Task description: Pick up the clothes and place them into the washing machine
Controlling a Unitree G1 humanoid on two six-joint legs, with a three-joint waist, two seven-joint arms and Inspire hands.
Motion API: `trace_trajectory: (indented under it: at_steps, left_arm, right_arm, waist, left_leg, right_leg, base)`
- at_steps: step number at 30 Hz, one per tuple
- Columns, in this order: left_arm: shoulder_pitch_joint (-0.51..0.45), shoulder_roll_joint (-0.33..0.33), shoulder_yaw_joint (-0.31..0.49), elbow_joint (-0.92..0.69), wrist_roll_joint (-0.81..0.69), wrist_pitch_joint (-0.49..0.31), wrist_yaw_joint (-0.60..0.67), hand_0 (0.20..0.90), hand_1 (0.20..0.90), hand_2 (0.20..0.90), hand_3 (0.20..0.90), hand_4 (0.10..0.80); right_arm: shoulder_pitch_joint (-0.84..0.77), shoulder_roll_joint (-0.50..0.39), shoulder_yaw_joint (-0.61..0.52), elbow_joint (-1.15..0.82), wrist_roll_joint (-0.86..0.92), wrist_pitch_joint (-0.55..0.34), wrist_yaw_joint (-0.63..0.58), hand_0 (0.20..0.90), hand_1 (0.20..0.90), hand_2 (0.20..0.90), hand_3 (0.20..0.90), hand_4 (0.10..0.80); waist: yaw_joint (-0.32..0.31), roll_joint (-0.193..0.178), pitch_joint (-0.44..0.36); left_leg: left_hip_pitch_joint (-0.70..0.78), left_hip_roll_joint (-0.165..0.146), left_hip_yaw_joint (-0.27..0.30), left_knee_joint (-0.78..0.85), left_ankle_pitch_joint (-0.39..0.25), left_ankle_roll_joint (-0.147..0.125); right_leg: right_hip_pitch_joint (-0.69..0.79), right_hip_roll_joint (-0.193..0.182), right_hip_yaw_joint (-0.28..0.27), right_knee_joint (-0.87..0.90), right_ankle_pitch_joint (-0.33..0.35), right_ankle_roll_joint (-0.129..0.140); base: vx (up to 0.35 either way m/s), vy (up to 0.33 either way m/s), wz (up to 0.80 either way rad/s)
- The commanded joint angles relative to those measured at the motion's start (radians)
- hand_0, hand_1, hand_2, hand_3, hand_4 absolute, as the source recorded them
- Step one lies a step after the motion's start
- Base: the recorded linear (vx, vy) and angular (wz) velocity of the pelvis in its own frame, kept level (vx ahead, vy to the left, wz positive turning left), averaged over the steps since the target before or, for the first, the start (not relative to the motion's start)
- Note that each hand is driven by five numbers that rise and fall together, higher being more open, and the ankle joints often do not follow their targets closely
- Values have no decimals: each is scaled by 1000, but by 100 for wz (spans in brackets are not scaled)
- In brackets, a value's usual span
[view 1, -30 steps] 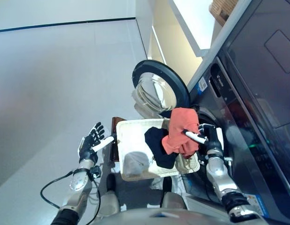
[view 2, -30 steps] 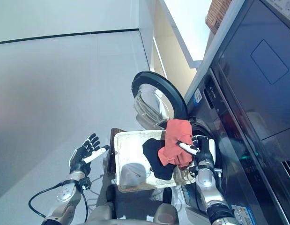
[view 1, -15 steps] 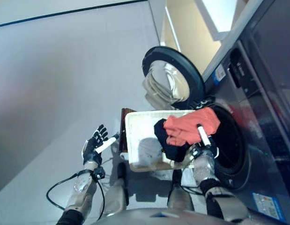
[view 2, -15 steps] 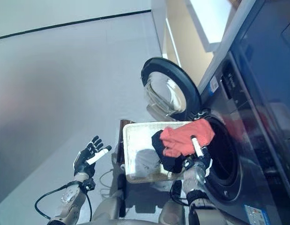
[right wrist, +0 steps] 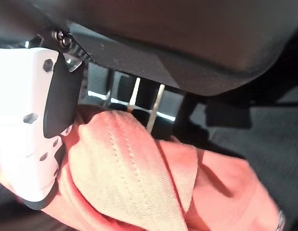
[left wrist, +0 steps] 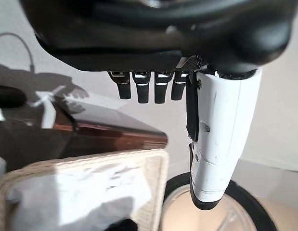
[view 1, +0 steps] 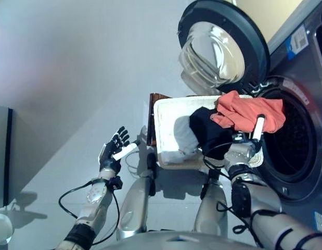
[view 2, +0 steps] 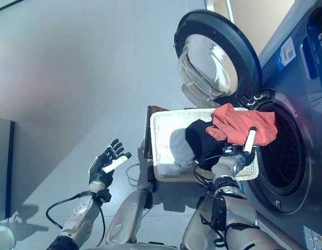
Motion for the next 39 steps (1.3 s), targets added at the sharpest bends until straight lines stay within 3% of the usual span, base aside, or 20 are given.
trace_trajectory:
  at_steps: [1, 5, 9, 15, 19, 22, 26, 33, 39]
  left_arm:
    - [24, 23, 18, -110, -18, -82, 2, 900, 900, 900, 900, 800]
    - [6, -1, 4, -78, -9, -88, 13, 900, 900, 900, 900, 800]
    - [9, -1, 2, -78, -12, -97, 10, 900, 900, 900, 900, 800]
    - [25, 24, -10, -97, -14, -98, 2, 900, 900, 900, 900, 800]
    - [24, 45, -40, -90, -14, -87, -18, 900, 900, 900, 900, 800]
    - [27, 53, -50, -115, -32, -86, -27, 900, 900, 900, 900, 800]
    - [32, 62, -68, -164, -45, -83, -38, 900, 900, 900, 900, 800]
    - [18, 64, -85, -185, -49, -88, -36, 900, 900, 900, 900, 800]
    - [14, 62, -73, -169, -46, -93, -28, 900, 900, 900, 900, 800]
  right_arm:
    - [39, -33, -26, -110, -31, -123, -7, 200, 200, 200, 200, 300]
    - [112, -2, 7, -185, -73, -144, -6, 200, 200, 200, 200, 300]
    - [102, -23, -13, -179, -77, -160, -18, 200, 200, 200, 200, 300]
    - [-33, -200, -115, -102, -18, -177, -48, 200, 200, 200, 200, 300]
    - [-126, -371, -173, 48, 63, -154, -73, 200, 200, 200, 200, 300]
    - [-204, -485, -150, 140, 47, -111, -109, 200, 200, 200, 200, 300]
    - [-271, -563, -75, 173, -1, -55, -118, 200, 200, 200, 200, 300]
    - [-338, -554, 28, 184, -60, -27, -118, 200, 200, 200, 200, 300]
    - [-356, -542, 42, 197, -79, -22, -112, 200, 200, 200, 200, 300]
  waist:
    - [-23, 9, -39]
    - [-55, 10, -30]
    - [-60, 17, -35]
    - [-45, 50, -55]
    - [-29, 81, -66]
    - [-9, 107, -72]
    - [9, 119, -79]
    - [18, 117, -81]
    - [24, 109, -86]
  left_leg:
    - [-39, 66, -46, 117, -80, -89]
    - [-52, 74, -37, 134, -97, -88]
    - [-54, 72, -30, 122, -98, -89]
    - [-78, 60, -32, 107, -83, -92]
    - [-79, 50, -24, 109, -92, -92]
    - [-87, 43, -15, 108, -91, -90]
    - [-104, 43, -4, 100, -85, -90]
    - [-118, 36, 5, 68, -63, -92]
    - [-120, 31, -7, 55, -51, -96]
  right_leg:
    - [-23, -56, 44, 52, 8, 24]
    - [-53, -46, 69, 72, -7, 18]
    - [-70, -49, 77, 69, -5, 20]
    - [-108, -53, 94, 83, -6, 22]
    - [-128, -61, 111, 108, -31, 22]
    - [-158, -67, 130, 120, -34, 25]
    - [-204, -67, 151, 135, -33, 27]
    - [-229, -67, 149, 135, -24, 28]
    - [-211, -70, 131, 126, -19, 28]
  base:
    - [-17, 10, -11]
    - [11, 12, -17]
    - [13, 10, -11]
    - [1, 1, -3]
    - [31, 18, 1]
    - [7, 23, 6]
    - [-9, 8, -4]
    - [0, -2, 1]
    - [2, -7, 5]
